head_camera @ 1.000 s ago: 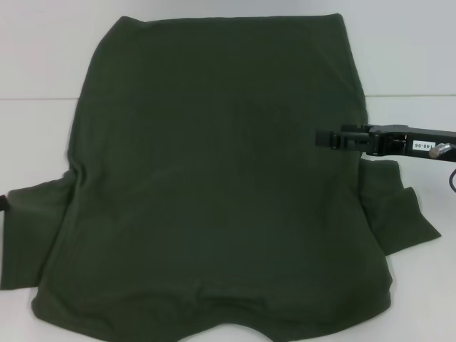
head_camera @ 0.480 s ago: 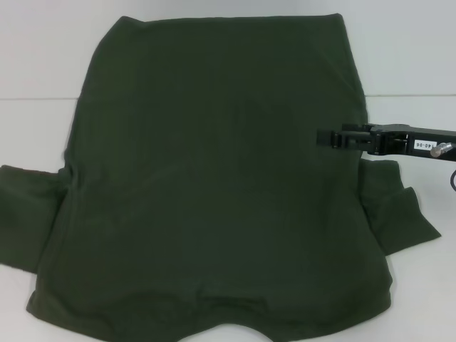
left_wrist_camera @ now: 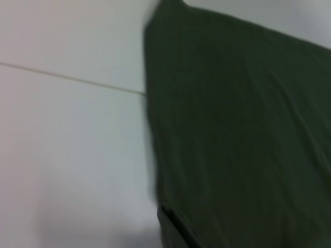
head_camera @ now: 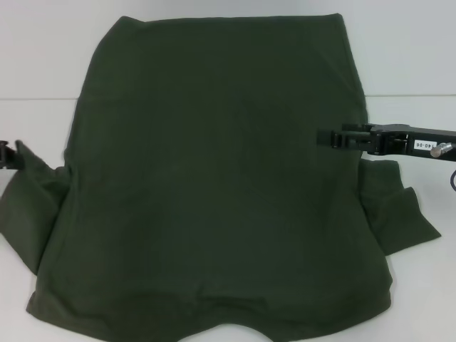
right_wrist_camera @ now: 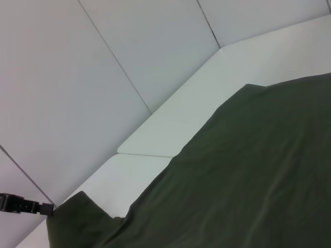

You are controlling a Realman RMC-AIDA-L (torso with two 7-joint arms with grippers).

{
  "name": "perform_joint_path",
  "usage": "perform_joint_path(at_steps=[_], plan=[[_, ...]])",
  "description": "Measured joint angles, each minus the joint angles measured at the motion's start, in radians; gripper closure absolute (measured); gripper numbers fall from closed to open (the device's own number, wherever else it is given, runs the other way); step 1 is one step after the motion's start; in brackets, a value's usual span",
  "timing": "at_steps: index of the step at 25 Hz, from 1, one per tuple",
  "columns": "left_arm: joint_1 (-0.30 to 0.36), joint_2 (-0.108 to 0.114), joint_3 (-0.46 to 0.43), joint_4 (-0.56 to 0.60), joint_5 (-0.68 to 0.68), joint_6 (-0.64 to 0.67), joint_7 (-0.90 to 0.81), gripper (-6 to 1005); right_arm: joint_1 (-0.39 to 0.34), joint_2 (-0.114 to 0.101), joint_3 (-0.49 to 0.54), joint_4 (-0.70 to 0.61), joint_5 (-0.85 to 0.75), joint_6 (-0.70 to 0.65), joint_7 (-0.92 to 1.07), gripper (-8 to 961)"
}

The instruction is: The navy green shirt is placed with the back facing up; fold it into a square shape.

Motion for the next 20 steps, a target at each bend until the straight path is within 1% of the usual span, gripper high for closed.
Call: perform_joint_path(at_steps=[4,6,9,11,13,15,17,20], plan=[[-0.020,-0.045,0.023,0.100,0.052,0.043,-0.042,942,0.000,0.001,0.000,0.005,0.000,0.001,-0.002,108],[-0.034,-0.055,0.046,0.138,0.083,0.059,-0.071,938,-0.001,0.000,0.000,0.008,0.000,0.002,-0.003,109],[-0.056,-0.062,0.088,0.162,0.114,0.086,-0.115,933,-0.001,0.000,0.000,0.008,0.000,0.002,-0.003,111],[-0.072,-0.067,0.118,0.164,0.134,0.096,-0.143,929,-0.003,0.000,0.000,0.008,0.000,0.002,-0.003,112],[-0.092,-0.077,0.147,0.157,0.166,0.097,-0.170,925,-0.005,0.000,0.000,0.008,0.000,0.004,-0.004,113],[-0.116,-0.093,0.163,0.144,0.211,0.089,-0.190,922,-0.006,0.000,0.000,0.009,0.000,0.006,-0.006,114],[-0.145,-0.115,0.168,0.124,0.258,0.075,-0.203,918,-0.006,0.000,0.000,0.010,0.000,0.007,-0.007,115],[-0.181,-0.136,0.184,0.074,0.302,0.050,-0.214,913,-0.006,0.000,0.000,0.010,0.000,0.008,-0.007,117]])
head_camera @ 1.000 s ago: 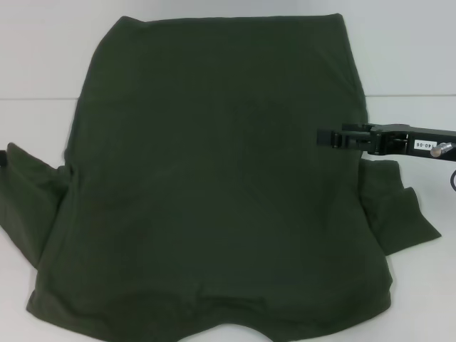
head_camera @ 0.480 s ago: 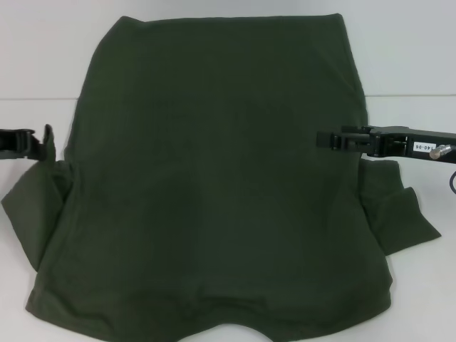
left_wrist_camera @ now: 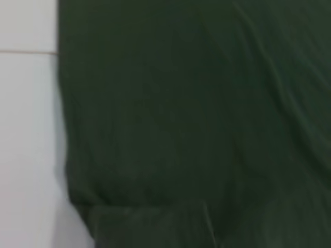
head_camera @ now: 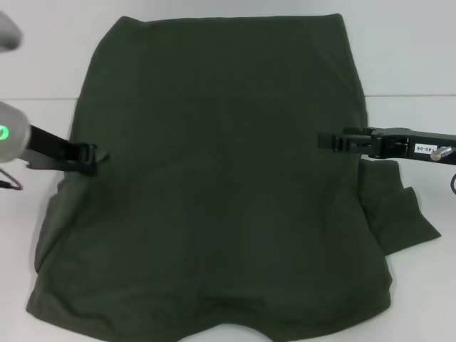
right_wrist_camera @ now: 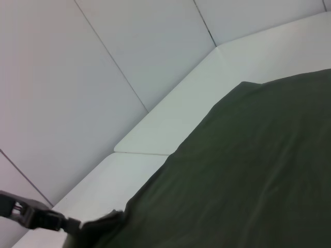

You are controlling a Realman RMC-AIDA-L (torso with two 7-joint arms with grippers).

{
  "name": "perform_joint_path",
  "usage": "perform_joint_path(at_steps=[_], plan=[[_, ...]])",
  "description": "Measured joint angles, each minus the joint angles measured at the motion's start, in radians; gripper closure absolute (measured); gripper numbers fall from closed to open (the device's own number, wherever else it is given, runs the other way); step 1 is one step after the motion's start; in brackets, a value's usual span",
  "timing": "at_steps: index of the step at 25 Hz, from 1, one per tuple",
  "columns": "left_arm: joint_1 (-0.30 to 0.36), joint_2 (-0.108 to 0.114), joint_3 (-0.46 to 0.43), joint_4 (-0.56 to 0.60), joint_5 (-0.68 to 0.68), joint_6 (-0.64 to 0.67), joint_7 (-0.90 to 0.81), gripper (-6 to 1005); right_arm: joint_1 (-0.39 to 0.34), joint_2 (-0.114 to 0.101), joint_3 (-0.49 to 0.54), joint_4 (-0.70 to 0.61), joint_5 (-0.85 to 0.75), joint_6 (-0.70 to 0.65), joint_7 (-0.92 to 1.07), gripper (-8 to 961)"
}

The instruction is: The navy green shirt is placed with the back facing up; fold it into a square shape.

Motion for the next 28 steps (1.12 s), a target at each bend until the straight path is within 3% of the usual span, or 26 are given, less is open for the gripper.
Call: perform_joint_path(at_steps=[8,13,15,19,21,22,28], plan=[[-0.042,-0.003,0.005,-0.130,-0.057,-0.047,0.057,898,-0.004,-0.002,0.000,0.001,-0.001,0.000,0.004,121],[-0.023,0.033,-0.018,-0.174,-0.255,0.072,0.211,889,-0.004,-0.003,0.000,0.001,-0.002,0.000,0.006,124],[-0.012,0.047,-0.068,-0.194,-0.311,0.099,0.247,803,-0.004,-0.003,0.000,0.001,-0.003,-0.001,0.007,125],[0.062,0.061,-0.230,-0.207,-0.464,0.119,0.407,655,-0.004,-0.005,0.000,0.002,-0.006,-0.003,0.012,127],[0.086,0.067,-0.248,-0.216,-0.494,0.106,0.443,617,-0.004,-0.011,0.000,0.008,-0.006,-0.005,0.027,129],[0.139,0.078,-0.263,-0.240,-0.515,0.033,0.463,598,-0.004,-0.015,0.000,0.014,-0.005,-0.006,0.035,129],[0.197,0.112,-0.260,-0.334,-0.501,-0.104,0.358,485,-0.004,-0.024,0.000,0.026,-0.002,-0.009,0.046,132]])
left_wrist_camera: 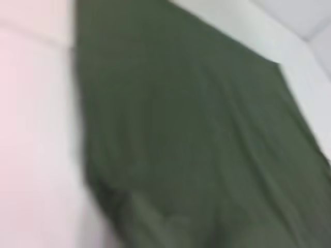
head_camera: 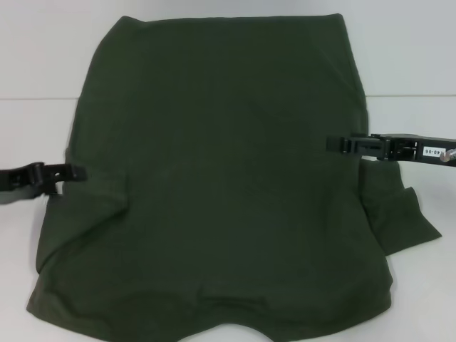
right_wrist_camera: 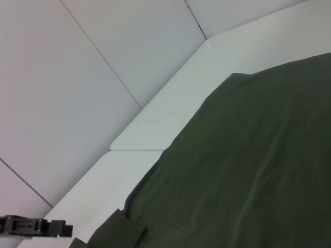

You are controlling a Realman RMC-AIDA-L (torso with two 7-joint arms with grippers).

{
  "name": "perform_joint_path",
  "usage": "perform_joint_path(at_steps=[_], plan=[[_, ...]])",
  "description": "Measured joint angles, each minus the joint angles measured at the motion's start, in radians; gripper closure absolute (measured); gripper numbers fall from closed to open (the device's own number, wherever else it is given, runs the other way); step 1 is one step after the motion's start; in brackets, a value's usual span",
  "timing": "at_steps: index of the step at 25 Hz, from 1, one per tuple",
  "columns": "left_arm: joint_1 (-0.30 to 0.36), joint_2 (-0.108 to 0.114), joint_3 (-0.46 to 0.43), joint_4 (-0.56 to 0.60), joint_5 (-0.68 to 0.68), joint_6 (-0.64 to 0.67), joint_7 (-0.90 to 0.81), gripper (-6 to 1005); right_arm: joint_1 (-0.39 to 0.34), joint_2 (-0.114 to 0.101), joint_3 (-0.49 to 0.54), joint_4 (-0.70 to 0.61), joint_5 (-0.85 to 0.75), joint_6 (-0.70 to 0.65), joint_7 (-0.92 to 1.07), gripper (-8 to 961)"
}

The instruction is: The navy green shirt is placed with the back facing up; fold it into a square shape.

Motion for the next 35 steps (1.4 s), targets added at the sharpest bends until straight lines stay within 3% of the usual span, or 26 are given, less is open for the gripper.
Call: perform_joint_path(at_steps=[5,9,19,24,27,30,35], plan=[[0.018,0.027,-0.010,-0.102,0.029,-0.083,-0.081,311,0.002,0.001,-0.002,0.001,-0.004,0.002,0.001,135],[0.035,0.021,-0.022,-0.107,0.018,-0.110,-0.070,188,-0.001,0.001,-0.002,0.001,-0.005,0.003,0.001,137],[0.036,0.023,-0.045,-0.133,0.000,-0.006,-0.001,187,-0.004,-0.001,-0.003,0.011,-0.005,0.005,0.001,143],[0.047,0.020,-0.103,-0.130,-0.105,0.113,0.112,187,-0.003,-0.002,-0.002,0.011,-0.004,0.003,0.001,146],[0.052,0.036,-0.100,-0.148,-0.121,0.186,0.140,188,-0.004,-0.002,-0.002,0.012,-0.004,0.003,0.001,147],[0.047,0.062,-0.041,-0.190,-0.089,0.230,0.146,188,-0.002,-0.002,-0.006,0.013,-0.004,0.002,0.001,149],[0.054,0.071,-0.009,-0.202,-0.067,0.271,0.188,188,-0.001,-0.002,-0.007,0.020,-0.004,0.002,-0.003,152]])
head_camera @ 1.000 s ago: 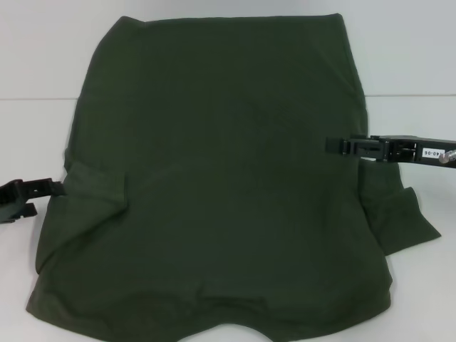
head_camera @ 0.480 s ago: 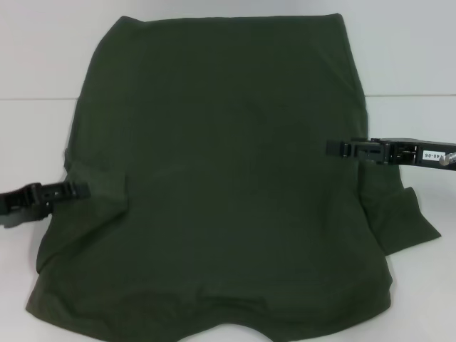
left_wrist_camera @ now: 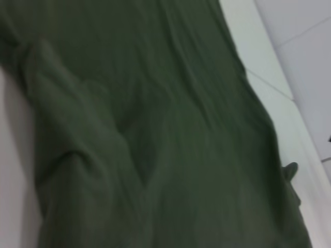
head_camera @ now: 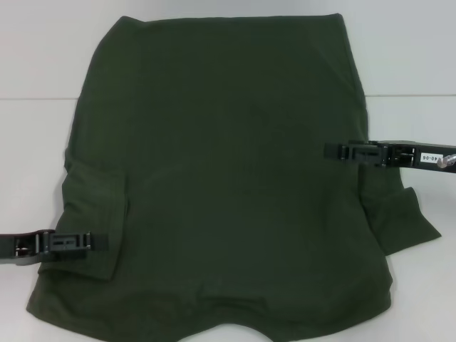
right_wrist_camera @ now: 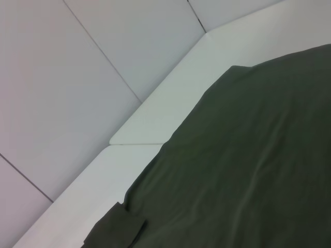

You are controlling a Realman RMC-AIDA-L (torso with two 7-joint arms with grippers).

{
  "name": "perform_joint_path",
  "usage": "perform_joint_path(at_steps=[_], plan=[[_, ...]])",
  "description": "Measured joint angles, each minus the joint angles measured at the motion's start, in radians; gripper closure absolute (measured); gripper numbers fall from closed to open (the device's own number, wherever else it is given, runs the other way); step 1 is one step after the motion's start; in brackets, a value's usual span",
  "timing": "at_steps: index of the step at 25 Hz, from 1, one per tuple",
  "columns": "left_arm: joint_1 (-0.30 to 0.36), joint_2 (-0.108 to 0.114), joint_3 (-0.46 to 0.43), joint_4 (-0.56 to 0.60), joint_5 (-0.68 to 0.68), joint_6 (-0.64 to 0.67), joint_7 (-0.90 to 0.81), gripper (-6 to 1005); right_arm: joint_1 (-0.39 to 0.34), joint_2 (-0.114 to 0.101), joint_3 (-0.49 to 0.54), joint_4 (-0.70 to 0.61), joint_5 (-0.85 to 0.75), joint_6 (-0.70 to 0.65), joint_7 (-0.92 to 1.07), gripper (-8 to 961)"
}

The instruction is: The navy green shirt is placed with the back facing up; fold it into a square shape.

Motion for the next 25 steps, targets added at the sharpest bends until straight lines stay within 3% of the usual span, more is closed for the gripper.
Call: perform_joint_path(at_steps=[5,9,14,19,21,25], plan=[[0.015,-0.002,-0.098,0.017,-0.039,0.089,0.124,187,0.001,-0.010,0.011,0.019,0.005,-0.011,0.012,155],[0.028,-0.028,-0.155,0.018,-0.080,0.194,0.369,188,0.001,-0.049,0.005,0.018,-0.013,-0.062,0.075,157],[0.044,-0.087,-0.162,0.019,-0.109,0.185,0.631,188,-0.009,-0.130,0.011,0.007,-0.064,-0.115,0.226,160],[0.018,-0.098,-0.163,0.012,-0.131,0.159,0.625,187,0.010,-0.217,0.011,0.000,-0.207,-0.118,0.426,162],[0.008,-0.099,-0.163,0.010,-0.150,0.159,0.598,187,0.028,-0.229,0.010,-0.016,-0.281,-0.116,0.490,163],[0.000,-0.100,-0.163,0.010,-0.189,0.165,0.553,188,0.065,-0.218,0.008,-0.043,-0.384,-0.096,0.540,166]])
